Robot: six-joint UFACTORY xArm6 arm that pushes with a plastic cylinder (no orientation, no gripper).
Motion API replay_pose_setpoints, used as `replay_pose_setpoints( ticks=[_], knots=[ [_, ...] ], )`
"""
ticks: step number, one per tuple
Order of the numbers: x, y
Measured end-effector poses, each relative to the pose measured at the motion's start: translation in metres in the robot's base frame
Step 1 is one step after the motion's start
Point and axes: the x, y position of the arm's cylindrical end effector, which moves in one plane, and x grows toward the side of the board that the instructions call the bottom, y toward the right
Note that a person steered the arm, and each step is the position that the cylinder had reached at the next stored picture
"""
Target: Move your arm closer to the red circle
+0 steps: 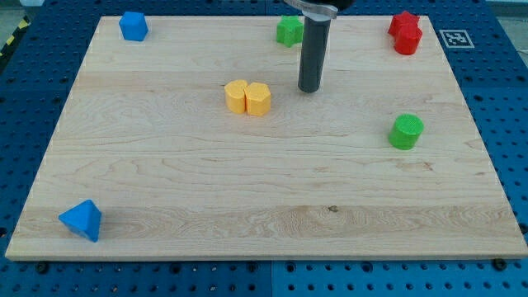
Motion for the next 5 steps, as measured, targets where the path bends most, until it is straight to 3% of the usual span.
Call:
replay_pose_setpoints(
  ticks=[2, 4, 5],
  knots=[
    [-0.004, 0.010],
    [-0.049, 0.089],
    [-0.049, 0.137]
  ],
)
